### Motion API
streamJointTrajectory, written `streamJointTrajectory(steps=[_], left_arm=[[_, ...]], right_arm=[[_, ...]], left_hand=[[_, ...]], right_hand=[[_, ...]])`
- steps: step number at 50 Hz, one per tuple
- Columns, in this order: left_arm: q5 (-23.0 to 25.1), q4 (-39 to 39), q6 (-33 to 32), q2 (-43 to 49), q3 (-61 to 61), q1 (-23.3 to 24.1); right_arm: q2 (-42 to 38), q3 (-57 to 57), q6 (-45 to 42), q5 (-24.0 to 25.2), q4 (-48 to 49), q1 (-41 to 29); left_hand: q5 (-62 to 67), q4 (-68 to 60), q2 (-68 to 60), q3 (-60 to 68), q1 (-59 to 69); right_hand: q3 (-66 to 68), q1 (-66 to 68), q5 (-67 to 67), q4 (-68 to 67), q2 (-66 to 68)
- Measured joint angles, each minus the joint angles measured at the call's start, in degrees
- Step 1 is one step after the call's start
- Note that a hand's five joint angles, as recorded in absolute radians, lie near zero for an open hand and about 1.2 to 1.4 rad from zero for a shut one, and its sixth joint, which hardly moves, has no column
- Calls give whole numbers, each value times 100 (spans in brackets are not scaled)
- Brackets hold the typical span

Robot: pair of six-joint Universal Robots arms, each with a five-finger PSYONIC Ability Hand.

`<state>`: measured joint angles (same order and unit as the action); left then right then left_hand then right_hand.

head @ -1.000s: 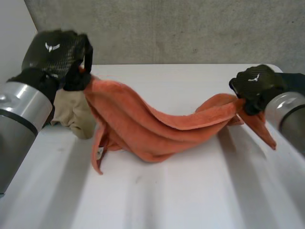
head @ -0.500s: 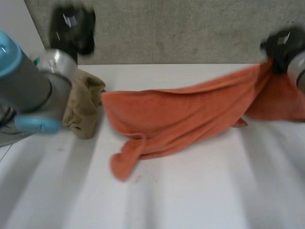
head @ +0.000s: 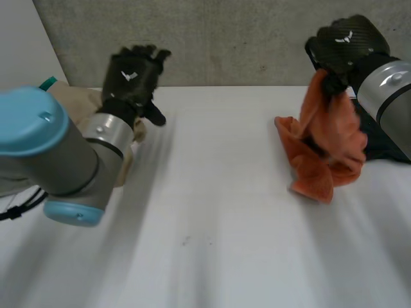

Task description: Fold the laundry.

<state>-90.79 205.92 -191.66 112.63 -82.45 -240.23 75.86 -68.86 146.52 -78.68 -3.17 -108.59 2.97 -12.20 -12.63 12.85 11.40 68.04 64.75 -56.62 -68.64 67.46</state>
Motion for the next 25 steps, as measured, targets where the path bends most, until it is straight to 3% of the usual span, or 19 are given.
streamJointTrajectory(steps=[9, 12, 20, 23, 24, 25], left_arm=[[254, -139, 580, 686, 628, 248], [632, -388, 891, 1107, 966, 328], [1208, -675, 1401, 1652, 1190, 588], [1367, -911, 1659, 1813, 1161, 753], [1410, -1046, 1747, 1858, 1131, 815], [1431, -1171, 1811, 1883, 1100, 861]], right_arm=[[888, -147, 53, 322, 2, -381], [1421, -249, 162, 529, -120, -529], [1905, -327, 502, 614, -292, -774], [1956, -344, 578, 579, -302, -787], [1953, -354, 594, 562, -300, -778], [1937, -368, 601, 546, -297, -762]], left_hand=[[0, 0, 8, 0, 0], [0, 0, 8, 0, 0], [20, -29, -11, 20, 47], [754, -822, -847, 747, 1019], [2440, -2530, -2592, 2434, 3019], [3312, -3420, -3496, 3316, 4086]], right_hand=[[0, 0, 0, 0, 0], [0, 0, 0, 0, 0], [0, 0, 0, 0, 0], [0, 0, 0, 0, 0], [0, 0, 0, 0, 0], [0, 0, 0, -1, 0]])
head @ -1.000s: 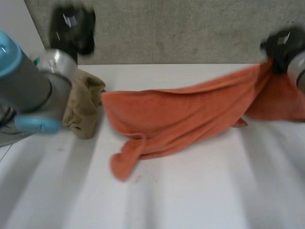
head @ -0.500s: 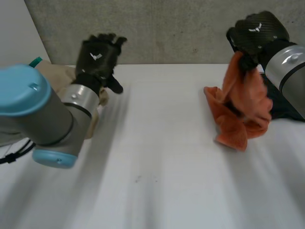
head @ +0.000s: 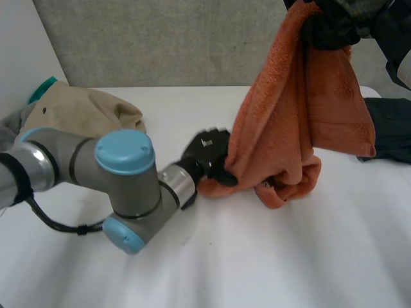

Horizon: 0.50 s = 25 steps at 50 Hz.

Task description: Fold the laundry.

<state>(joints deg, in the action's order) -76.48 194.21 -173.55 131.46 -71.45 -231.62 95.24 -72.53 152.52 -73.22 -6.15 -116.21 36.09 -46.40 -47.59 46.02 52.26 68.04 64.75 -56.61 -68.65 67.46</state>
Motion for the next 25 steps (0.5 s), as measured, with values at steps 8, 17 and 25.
streamJointTrajectory(steps=[8, 17, 25], left_arm=[[-613, -455, 13, -434, -243, -282], [-1154, -564, -993, -2444, -1338, -1104], [-617, -696, -1590, -3220, -2264, -1199]], right_arm=[[-340, -21, -106, -219, -35, 203], [-755, -77, -734, -489, -763, 1039], [-1300, -536, -910, -480, -1013, 1112]], left_hand=[[1818, -2226, -2087, 2198, 1274], [1818, -2228, -2095, 2218, 1274], [1818, -2228, -2097, 2225, 1274]], right_hand=[[0, 0, 0, 1, 0], [0, 0, 0, 0, 0], [0, 0, 0, 0, 0]])
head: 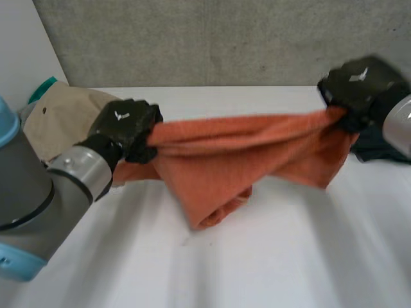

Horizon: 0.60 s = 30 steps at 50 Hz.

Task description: Fold the laundry.

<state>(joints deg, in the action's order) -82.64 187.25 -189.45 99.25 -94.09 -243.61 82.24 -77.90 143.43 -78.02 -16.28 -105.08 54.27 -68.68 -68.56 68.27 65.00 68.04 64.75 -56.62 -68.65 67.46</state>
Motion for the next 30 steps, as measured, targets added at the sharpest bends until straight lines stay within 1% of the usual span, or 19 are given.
streamJointTrajectory(steps=[3, 5, 8, 9, 10, 12, 13, 14, 15, 17, 19, 21, 23, 26, 30], left_arm=[[90, 18, -59, 128, -164, -10], [110, 48, -76, 372, -174, -15], [95, 104, -115, 931, -19, -19], [79, 114, -139, 1128, 67, -19], [58, 122, -174, 1357, 184, -17], [16, 122, -243, 1670, 368, -12], [-8, 120, -278, 1790, 449, -9], [-54, 114, -341, 1966, 578, -4], [-63, 113, -354, 1997, 602, -3], [-186, 97, -463, 2170, 759, 11], [-341, 83, -533, 2154, 794, 19], [-529, 73, -578, 2007, 735, 23], [-699, 62, -600, 1809, 612, 25], [-1010, 81, -614, 1261, 209, 25], [-1198, 157, -581, 551, -344, 23]], right_arm=[[-330, -188, 39, 5, 39, -27], [-564, -280, 93, 3, 111, -40], [-997, -374, 241, -39, 338, -54], [-1146, -384, 303, -73, 441, -58], [-1297, -384, 370, -123, 556, -60], [-1495, -371, 458, -222, 726, -61], [-1567, -359, 490, -276, 799, -61], [-1666, -339, 533, -355, 902, -60], [-1691, -333, 544, -378, 931, -60], [-1810, -303, 592, -530, 1083, -58], [-1856, -301, 610, -624, 1164, -58], [-1874, -315, 616, -679, 1214, -56], [-1879, -337, 617, -710, 1246, -53], [-1877, -378, 614, -732, 1278, -50], [-1870, -411, 614, -731, 1290, -51]], left_hand=[[0, -1, 0, 5, 0], [0, -1, 0, 6, 0], [-12, 65, 88, -79, -22], [-132, 408, 395, -382, -119], [-379, 766, 752, -731, -393], [-1215, 1658, 1729, -1603, -1444], [-1832, 2283, 2269, -2219, -2139], [-1832, 2283, 2269, -2219, -2139], [-2592, 3044, 3011, -2960, -2841], [-3128, 3572, 3515, -3488, -3278], [-3813, 4271, 4214, -4165, -3960], [-4055, 4501, 4418, -4373, -4051], [-4131, 4568, 4485, -4445, -4051], [-4323, 4723, 4651, -4632, -4185], [-4326, 4724, 4654, -4635, -4208]], right_hand=[[0, 0, 0, 0, 0], [0, 0, 0, 0, 0], [0, 0, 0, 0, 0], [0, 0, 0, 0, 0], [0, 0, 0, 0, 0], [0, 0, 0, 0, 0], [0, 0, 0, 0, 0], [0, 0, 0, 0, 0], [0, 0, 0, 0, 1], [0, 0, 0, 0, 0], [0, 0, 0, 0, 1], [0, 0, 0, 0, 0], [0, 0, 0, 0, 0], [0, 0, 0, 0, 0], [0, 0, 0, 0, 0]])
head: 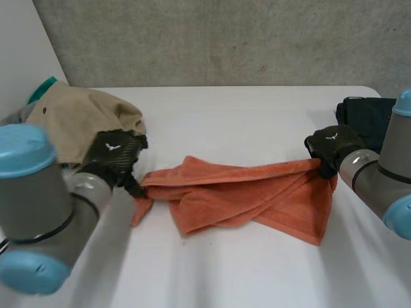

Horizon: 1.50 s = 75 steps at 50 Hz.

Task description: Fold the laundry.

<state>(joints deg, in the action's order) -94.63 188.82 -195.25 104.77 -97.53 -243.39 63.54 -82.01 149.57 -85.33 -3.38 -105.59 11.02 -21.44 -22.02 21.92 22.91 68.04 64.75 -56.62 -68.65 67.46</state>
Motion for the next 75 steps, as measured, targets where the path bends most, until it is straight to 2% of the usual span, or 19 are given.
streamJointTrajectory(steps=[5, 12, 24, 36, 39, 42, 45, 49, 54, 57, 58, 61, 67, 72, 75], left_arm=[[-65, 129, 75, -878, -802, 3], [59, 151, 341, -1063, -1303, 14], [796, 168, 1609, -329, -1245, 10], [828, 666, 1928, 574, -680, 287], [727, 726, 1915, 922, -447, 373], [430, 763, 1885, 1247, -210, 420], [-12, 823, 1852, 1450, -44, 435], [-573, 987, 1824, 1511, 9, 428], [-874, 1218, 1782, 1312, -154, 338], [-895, 1293, 1698, 1161, -286, 244], [-891, 1322, 1626, 1095, -349, 193], [-872, 1359, 1427, 983, -472, 95], [-831, 1324, 866, 507, -608, -6], [-736, 1236, 304, -446, -653, -37], [-496, 1025, -167, -1153, -643, -78]], right_arm=[[9, -51, 1, 11, 18, -7], [15, -128, 2, 22, 42, -19], [10, -244, 2, 34, 69, -18], [9, -346, -3, 40, 91, -40], [9, -375, -7, 36, 129, -61], [8, -408, -11, 27, 179, -76], [8, -438, -16, 19, 217, -84], [11, -452, -30, 16, 235, -84], [15, -452, -65, 15, 237, -81], [22, -448, -75, 15, 233, -79], [29, -442, -77, 16, 230, -78], [50, -421, -85, 17, 213, -78], [395, -348, -239, 6, 13, -70], [1210, -214, -755, 33, -620, -33], [1755, -36, -1234, 77, -1234, 14]], left_hand=[[241, -159, -106, 123, 23], [298, -213, -152, 163, 23], [298, -213, -152, 163, 23], [297, -213, -152, 163, 23], [300, -216, -163, 167, 23], [365, -291, -244, 239, 58], [1057, -1010, -946, 943, 921], [1378, -1347, -1275, 1281, 1207], [1492, -1483, -1399, 1406, 1313], [1805, -1798, -1791, 1799, 1713], [2949, -2960, -2996, 2898, 3027], [4359, -4384, -4359, 4337, 4338], [4519, -4703, -4641, 4617, 4340], [4519, -4706, -4641, 4617, 4340], [4519, -4722, -4641, 4617, 4340]], right_hand=[[0, 0, 0, 0, 1], [0, 0, 0, 0, 0], [0, 0, -35, 0, -1], [0, 0, -35, 0, -1], [0, 0, -38, 0, -1], [0, 0, -36, 0, -1], [0, 0, -36, 0, -1], [0, 0, -36, 0, -1], [0, 0, -36, 0, -1], [0, 0, -36, 0, -1], [0, 0, -36, 0, -1], [0, 0, -35, 0, -1], [0, 0, -37, 0, -1], [0, 0, -35, 0, -1], [0, 0, -36, 0, -1]])
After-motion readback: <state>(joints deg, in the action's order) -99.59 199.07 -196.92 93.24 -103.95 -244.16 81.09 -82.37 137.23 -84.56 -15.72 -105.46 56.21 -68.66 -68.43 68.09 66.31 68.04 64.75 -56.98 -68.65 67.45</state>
